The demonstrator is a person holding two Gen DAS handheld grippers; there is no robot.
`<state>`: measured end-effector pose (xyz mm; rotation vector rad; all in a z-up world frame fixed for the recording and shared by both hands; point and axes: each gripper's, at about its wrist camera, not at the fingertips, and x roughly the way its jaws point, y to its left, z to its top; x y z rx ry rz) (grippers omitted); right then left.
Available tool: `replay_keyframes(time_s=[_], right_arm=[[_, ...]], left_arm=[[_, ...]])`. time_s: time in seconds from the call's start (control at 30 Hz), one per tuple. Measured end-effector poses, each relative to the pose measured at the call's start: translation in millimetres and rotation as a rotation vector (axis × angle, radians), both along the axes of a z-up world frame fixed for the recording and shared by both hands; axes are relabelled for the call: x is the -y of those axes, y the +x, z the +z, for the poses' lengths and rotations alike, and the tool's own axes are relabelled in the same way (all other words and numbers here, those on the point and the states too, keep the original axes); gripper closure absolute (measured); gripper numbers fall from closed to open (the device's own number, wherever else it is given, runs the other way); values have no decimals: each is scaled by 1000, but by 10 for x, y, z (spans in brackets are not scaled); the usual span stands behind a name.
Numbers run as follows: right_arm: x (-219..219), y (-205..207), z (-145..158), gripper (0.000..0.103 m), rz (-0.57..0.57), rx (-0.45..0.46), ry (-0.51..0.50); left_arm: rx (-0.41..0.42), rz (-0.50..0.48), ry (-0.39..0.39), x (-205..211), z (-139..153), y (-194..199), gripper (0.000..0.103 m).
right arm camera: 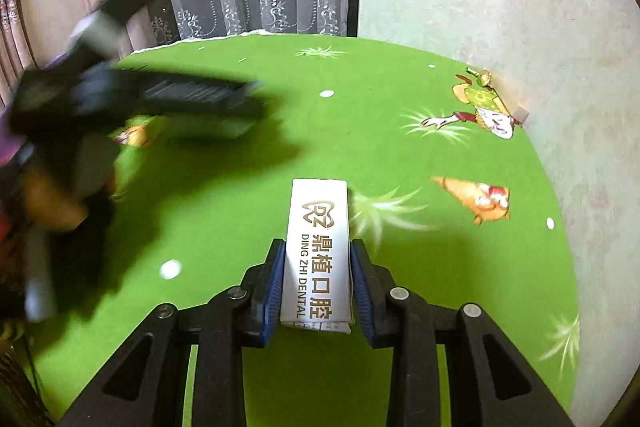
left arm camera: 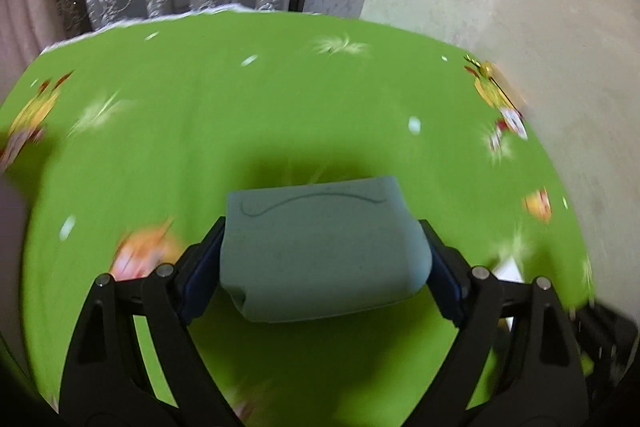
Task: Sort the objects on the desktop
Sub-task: 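Grasp the pale blue soap with the left gripper while the right holds the dental card, then carry the soap and dental card into the purple box and release both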
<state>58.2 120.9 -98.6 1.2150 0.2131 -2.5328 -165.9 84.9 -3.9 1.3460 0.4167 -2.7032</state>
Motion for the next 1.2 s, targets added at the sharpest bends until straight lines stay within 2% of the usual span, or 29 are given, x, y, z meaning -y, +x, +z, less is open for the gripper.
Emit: replay_keyframes(time_s=[0.17, 0.27, 0.33, 0.57, 0.9, 1.2], right_arm=[[108, 203, -93, 71, 16, -6, 6], [147, 224, -172, 71, 10, -17, 1], [154, 76, -283, 71, 4, -20, -1], [361, 297, -346, 71, -5, -26, -1], [465, 409, -290, 71, 6, -6, 36], [731, 562, 6, 71, 51, -75, 35]], left_arm=[[-23, -14, 2, 102, 11, 640, 14], [-43, -24, 8, 130, 40, 895, 14], [-60, -29, 1, 131, 79, 1062, 14], [-140, -66, -48, 129, 255, 1589, 14], [-196, -61, -44, 232, 438, 1890, 14], [-312, -48, -90, 291, 847, 2237, 14]])
